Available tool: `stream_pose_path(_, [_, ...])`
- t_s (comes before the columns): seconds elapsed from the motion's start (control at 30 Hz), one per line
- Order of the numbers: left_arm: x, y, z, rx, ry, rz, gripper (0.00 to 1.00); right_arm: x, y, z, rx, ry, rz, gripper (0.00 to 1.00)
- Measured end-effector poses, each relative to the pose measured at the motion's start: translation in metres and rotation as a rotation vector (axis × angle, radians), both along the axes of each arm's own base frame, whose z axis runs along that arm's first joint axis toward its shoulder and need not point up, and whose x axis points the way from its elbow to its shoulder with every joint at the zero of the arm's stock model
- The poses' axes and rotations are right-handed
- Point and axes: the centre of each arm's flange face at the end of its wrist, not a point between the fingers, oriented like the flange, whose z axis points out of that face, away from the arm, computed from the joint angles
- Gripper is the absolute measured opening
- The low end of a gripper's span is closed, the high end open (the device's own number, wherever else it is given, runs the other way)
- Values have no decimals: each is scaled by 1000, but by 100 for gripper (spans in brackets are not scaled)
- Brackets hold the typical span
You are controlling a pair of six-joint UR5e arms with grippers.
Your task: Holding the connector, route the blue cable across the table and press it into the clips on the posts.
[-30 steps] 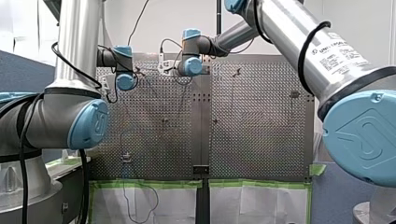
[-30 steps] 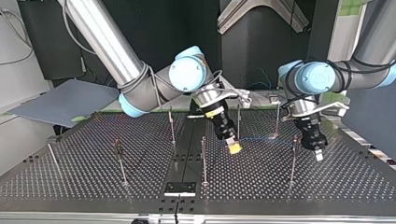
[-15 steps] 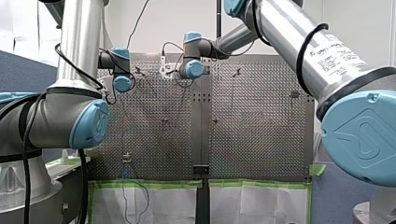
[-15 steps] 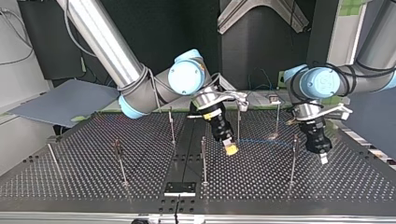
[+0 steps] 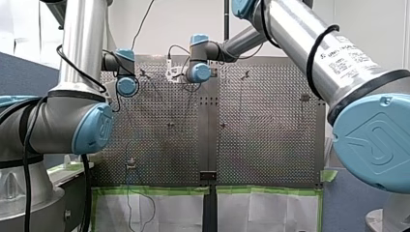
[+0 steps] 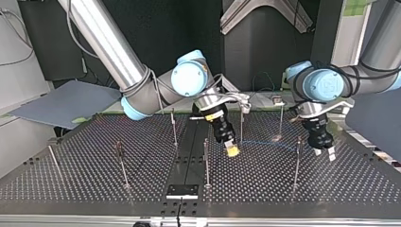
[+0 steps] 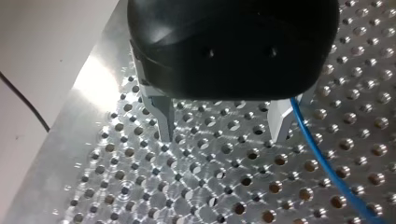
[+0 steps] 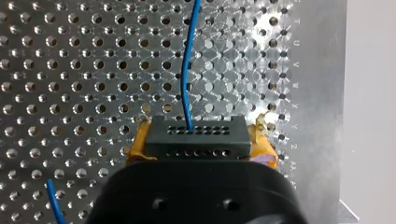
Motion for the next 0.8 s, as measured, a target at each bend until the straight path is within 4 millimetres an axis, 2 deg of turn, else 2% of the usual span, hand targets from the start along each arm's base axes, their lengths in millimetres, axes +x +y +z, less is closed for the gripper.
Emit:
stream_pose_path(0.2, [-9,-9,-2,8,47,-12,100,-2,-3,-10,18,17,-33,0])
stream_pose_path(0.4, [-32,-16,-3,3,96,-22,100,1,-7,-29,37,41,-46,0])
stream_pose_path(0.8, [-78,-28,-3,-8,174,-47,100,1,-7,-34,43,46,-46,0])
